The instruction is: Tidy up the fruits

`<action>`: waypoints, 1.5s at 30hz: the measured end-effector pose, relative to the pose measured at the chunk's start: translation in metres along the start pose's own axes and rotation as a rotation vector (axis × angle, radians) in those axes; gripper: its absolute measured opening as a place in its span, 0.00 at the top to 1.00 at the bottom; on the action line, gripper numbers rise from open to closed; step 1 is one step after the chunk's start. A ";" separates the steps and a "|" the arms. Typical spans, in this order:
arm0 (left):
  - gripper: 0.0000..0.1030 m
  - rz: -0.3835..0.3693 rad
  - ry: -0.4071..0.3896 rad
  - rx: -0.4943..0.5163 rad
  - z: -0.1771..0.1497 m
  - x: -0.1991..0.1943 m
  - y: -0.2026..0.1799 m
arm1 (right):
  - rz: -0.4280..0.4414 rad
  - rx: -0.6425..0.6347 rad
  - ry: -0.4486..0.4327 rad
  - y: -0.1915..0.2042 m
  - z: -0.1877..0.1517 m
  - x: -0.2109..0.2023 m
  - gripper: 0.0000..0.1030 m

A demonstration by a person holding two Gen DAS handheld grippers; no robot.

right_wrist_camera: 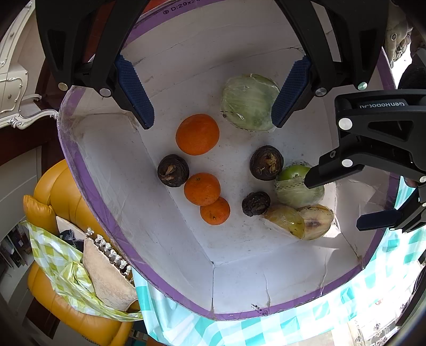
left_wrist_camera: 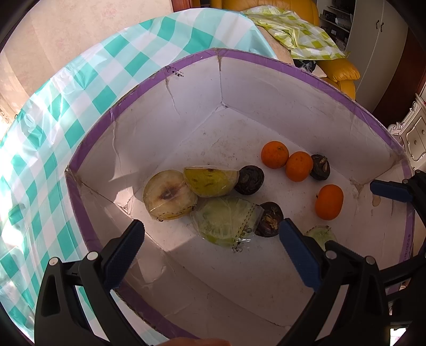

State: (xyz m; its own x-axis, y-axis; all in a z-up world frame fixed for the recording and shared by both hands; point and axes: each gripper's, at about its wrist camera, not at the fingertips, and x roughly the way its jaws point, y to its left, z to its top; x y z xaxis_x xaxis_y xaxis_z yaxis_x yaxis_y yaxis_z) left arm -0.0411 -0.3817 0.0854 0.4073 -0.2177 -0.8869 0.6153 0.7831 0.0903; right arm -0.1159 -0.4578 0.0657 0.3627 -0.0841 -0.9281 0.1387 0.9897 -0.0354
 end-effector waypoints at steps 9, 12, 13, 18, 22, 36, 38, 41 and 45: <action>0.02 0.005 0.003 0.003 -0.001 0.001 -0.002 | -0.002 -0.001 -0.001 0.000 0.000 0.000 0.16; 0.02 0.006 0.003 0.003 -0.001 0.001 -0.002 | -0.005 -0.002 -0.002 -0.001 0.000 -0.001 0.16; 0.02 0.006 0.003 0.003 -0.001 0.001 -0.002 | -0.007 -0.002 -0.002 0.000 -0.001 -0.001 0.16; 0.02 0.007 0.003 0.004 -0.002 0.001 -0.002 | -0.015 -0.004 -0.003 0.002 -0.002 0.000 0.16; 0.02 0.006 0.004 0.004 -0.002 0.001 -0.002 | -0.022 -0.007 -0.002 0.003 -0.003 0.001 0.16; 0.02 0.005 0.004 0.003 -0.002 0.001 -0.002 | -0.024 -0.007 -0.003 0.004 -0.003 0.001 0.16; 0.02 0.005 0.004 0.003 -0.002 0.001 -0.002 | -0.025 -0.008 -0.004 0.003 -0.003 0.000 0.16; 0.02 0.005 0.005 0.004 -0.002 0.001 -0.001 | -0.025 -0.008 -0.004 0.004 -0.003 0.000 0.16; 0.02 0.002 0.006 -0.001 -0.003 0.002 -0.001 | -0.026 -0.008 -0.003 0.004 -0.003 0.000 0.16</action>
State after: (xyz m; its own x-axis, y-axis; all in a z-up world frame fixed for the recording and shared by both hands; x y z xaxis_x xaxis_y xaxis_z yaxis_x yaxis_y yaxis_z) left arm -0.0434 -0.3814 0.0823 0.4042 -0.2124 -0.8897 0.6138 0.7842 0.0917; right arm -0.1179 -0.4537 0.0641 0.3621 -0.1096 -0.9257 0.1404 0.9881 -0.0621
